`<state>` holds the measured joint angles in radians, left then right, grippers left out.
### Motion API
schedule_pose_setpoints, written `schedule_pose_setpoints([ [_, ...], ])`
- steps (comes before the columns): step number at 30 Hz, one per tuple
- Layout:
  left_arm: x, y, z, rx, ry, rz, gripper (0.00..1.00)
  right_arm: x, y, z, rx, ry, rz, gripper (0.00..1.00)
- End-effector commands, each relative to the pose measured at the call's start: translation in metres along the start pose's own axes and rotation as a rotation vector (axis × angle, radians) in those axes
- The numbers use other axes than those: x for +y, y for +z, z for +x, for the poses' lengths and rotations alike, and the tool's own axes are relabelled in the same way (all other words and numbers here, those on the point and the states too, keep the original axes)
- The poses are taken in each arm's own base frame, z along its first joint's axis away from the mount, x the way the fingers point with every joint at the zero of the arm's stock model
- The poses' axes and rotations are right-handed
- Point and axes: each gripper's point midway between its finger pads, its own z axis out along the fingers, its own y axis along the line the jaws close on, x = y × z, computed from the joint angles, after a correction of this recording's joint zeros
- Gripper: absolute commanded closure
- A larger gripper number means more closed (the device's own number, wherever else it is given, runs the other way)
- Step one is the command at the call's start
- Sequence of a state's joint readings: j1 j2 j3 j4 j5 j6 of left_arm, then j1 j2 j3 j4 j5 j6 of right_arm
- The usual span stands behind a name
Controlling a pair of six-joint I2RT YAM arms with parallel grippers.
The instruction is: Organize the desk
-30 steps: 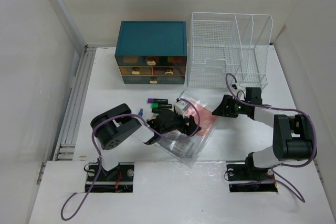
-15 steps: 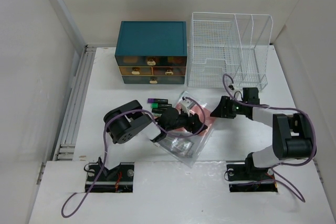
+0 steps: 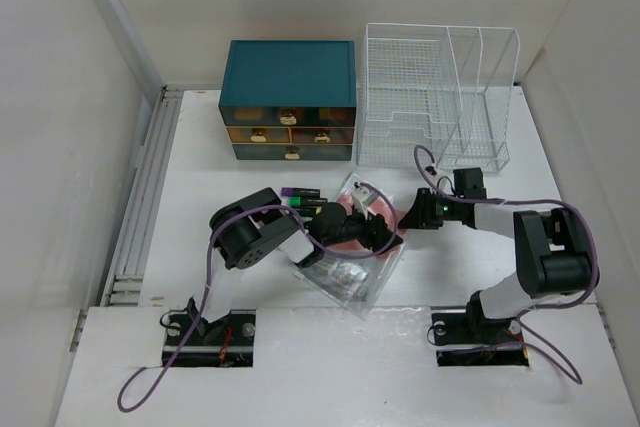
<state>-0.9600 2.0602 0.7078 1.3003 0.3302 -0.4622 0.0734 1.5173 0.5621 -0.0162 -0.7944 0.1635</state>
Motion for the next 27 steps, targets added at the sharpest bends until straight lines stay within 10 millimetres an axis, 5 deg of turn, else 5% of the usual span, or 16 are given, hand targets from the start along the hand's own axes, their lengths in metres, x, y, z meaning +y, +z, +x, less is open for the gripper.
schedule_pose_setpoints([
  [1,0.018,-0.007,0.049,0.161,-0.066,-0.062,0.27,0.022,0.003,0.004,0.039,-0.019,-0.107,0.73],
  [5,0.016,-0.006,0.048,0.158,-0.064,-0.050,0.28,0.028,0.001,-0.003,0.022,-0.050,-0.123,0.98],
  [10,0.011,-0.011,0.034,0.127,-0.057,-0.041,0.24,0.038,-0.010,-0.018,-0.041,-0.140,-0.119,1.00],
  [13,0.016,-0.020,0.018,0.105,-0.022,-0.080,0.19,0.041,-0.025,-0.044,-0.118,-0.210,-0.071,1.00],
  [20,-0.015,-0.029,-0.051,0.040,0.118,-0.077,0.11,0.033,-0.076,-0.084,-0.226,-0.289,0.048,1.00],
  [22,-0.037,-0.035,-0.087,-0.011,0.153,-0.052,0.09,0.036,-0.091,-0.091,-0.255,-0.318,0.088,1.00],
  [27,-0.063,-0.042,-0.130,-0.048,0.208,-0.035,0.08,0.054,-0.124,-0.107,-0.362,-0.409,0.155,1.00],
])
